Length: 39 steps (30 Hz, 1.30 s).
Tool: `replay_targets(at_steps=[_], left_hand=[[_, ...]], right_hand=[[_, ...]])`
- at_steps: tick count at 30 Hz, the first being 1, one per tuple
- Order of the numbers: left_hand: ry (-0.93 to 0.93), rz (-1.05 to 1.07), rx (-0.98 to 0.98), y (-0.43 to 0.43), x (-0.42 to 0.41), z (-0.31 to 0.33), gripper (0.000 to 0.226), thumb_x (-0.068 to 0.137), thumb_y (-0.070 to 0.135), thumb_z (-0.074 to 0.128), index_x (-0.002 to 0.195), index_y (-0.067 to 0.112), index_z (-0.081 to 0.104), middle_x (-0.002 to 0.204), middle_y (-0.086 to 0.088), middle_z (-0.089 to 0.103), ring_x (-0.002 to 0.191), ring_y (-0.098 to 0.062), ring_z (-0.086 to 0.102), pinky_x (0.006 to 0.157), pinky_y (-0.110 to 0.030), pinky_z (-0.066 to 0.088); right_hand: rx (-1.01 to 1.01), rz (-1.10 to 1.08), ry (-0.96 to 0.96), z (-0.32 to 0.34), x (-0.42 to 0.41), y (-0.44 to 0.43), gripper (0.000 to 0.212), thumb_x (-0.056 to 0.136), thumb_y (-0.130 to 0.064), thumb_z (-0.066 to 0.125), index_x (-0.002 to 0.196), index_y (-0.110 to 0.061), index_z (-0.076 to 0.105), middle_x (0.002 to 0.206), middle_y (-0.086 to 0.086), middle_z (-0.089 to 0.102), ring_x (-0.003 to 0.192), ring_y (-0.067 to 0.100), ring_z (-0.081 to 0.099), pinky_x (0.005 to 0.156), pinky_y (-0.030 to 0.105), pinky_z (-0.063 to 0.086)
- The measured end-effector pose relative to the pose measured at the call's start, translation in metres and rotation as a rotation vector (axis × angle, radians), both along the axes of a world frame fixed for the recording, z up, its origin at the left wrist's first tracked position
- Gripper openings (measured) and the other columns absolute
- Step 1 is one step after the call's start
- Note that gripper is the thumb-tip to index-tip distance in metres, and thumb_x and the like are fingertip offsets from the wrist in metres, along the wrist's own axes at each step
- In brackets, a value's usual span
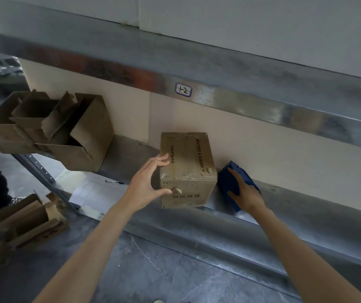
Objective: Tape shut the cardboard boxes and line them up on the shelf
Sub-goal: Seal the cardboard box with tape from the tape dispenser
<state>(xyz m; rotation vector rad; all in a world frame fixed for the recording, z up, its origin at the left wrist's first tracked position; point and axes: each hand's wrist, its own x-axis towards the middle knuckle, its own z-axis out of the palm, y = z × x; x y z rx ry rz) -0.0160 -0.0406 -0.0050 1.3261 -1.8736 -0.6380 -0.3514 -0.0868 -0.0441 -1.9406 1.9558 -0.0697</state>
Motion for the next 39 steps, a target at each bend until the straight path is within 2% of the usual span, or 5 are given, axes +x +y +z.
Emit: replay_targets(at_steps=[14, 17, 20, 29, 39], left_hand=[[-0.043, -0.023, 0.009, -0.001, 0.003, 0.0, 0.076, 0.069, 0.04, 0.086, 0.13, 0.047, 0.041, 0.15, 0.036, 0.028, 0.139, 0.011, 0.028, 0.11, -0.024, 0.031], [-0.051, -0.029, 0.002, -0.001, 0.004, 0.001, 0.074, 0.071, 0.049, 0.082, 0.132, 0.044, 0.043, 0.151, 0.034, 0.029, 0.141, 0.008, 0.027, 0.113, -0.034, 0.029], [-0.091, -0.006, -0.063, -0.002, 0.003, 0.003, 0.072, 0.071, 0.058, 0.079, 0.133, 0.04, 0.047, 0.154, 0.033, 0.026, 0.147, 0.004, 0.015, 0.114, -0.041, 0.02], [-0.035, -0.016, -0.053, -0.005, -0.004, 0.006, 0.074, 0.074, 0.062, 0.074, 0.14, 0.038, 0.049, 0.146, 0.04, 0.032, 0.144, 0.008, 0.02, 0.113, -0.027, 0.018], [0.019, -0.009, -0.037, -0.005, -0.003, 0.005, 0.074, 0.074, 0.052, 0.077, 0.14, 0.03, 0.052, 0.146, 0.031, 0.041, 0.142, 0.004, 0.03, 0.112, -0.006, 0.019]], right_hand=[[0.055, 0.059, -0.115, 0.013, -0.01, 0.003, 0.081, 0.097, -0.047, 0.051, 0.151, -0.047, -0.009, 0.148, 0.015, 0.042, 0.116, 0.034, 0.055, 0.088, 0.04, 0.051], [0.004, 0.044, -0.071, 0.03, -0.011, 0.004, 0.074, 0.095, -0.054, 0.047, 0.152, -0.046, 0.0, 0.129, 0.017, 0.053, 0.093, 0.027, 0.057, 0.081, 0.037, 0.05], [-0.119, 0.075, -0.222, 0.049, -0.007, 0.008, 0.069, 0.092, -0.053, 0.055, 0.151, -0.034, 0.023, 0.14, 0.011, 0.044, 0.121, 0.029, 0.049, 0.098, 0.035, 0.042], [-0.277, 0.42, -0.46, 0.088, 0.057, 0.019, 0.082, 0.074, -0.058, 0.071, 0.145, -0.034, 0.04, 0.153, -0.014, 0.035, 0.142, 0.003, 0.027, 0.113, 0.026, 0.028], [-0.358, 0.41, -0.577, 0.069, 0.056, 0.012, 0.065, 0.075, -0.033, 0.08, 0.134, -0.017, 0.057, 0.142, -0.004, 0.052, 0.136, 0.01, 0.041, 0.113, 0.033, 0.036]])
